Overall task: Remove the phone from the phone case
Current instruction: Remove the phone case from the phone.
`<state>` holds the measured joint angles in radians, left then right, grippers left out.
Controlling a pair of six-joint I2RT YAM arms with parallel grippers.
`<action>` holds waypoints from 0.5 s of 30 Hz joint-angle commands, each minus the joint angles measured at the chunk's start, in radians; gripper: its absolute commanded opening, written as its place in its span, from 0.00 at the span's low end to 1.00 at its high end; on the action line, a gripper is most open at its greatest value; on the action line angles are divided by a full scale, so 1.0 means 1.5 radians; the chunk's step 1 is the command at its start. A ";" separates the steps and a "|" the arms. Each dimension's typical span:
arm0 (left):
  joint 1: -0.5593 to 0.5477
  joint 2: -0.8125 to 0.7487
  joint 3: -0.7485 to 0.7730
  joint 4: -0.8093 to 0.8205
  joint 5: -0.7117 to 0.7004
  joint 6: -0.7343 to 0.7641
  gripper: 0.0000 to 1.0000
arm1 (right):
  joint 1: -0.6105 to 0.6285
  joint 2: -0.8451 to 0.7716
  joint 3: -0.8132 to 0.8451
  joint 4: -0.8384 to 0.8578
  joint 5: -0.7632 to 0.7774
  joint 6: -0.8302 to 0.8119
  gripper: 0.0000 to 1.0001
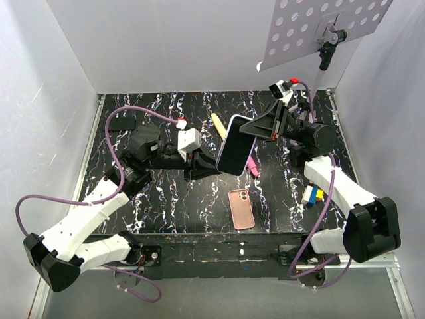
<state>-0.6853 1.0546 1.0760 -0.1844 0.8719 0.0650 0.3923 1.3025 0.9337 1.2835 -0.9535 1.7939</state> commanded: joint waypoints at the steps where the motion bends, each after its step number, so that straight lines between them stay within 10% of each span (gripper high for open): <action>1: 0.020 0.043 -0.011 0.022 -0.340 0.045 0.00 | 0.037 -0.045 0.035 0.151 0.057 0.448 0.01; 11: 0.021 0.047 -0.084 0.116 -0.275 -0.288 0.00 | 0.039 -0.025 0.057 0.125 0.050 0.322 0.01; 15: 0.020 0.006 -0.153 0.218 -0.251 -0.402 0.22 | 0.039 0.005 0.033 0.193 0.071 0.348 0.01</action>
<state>-0.6853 1.0492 0.9516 0.0055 0.6907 -0.3363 0.3790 1.3247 0.9386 1.2484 -0.8921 1.7576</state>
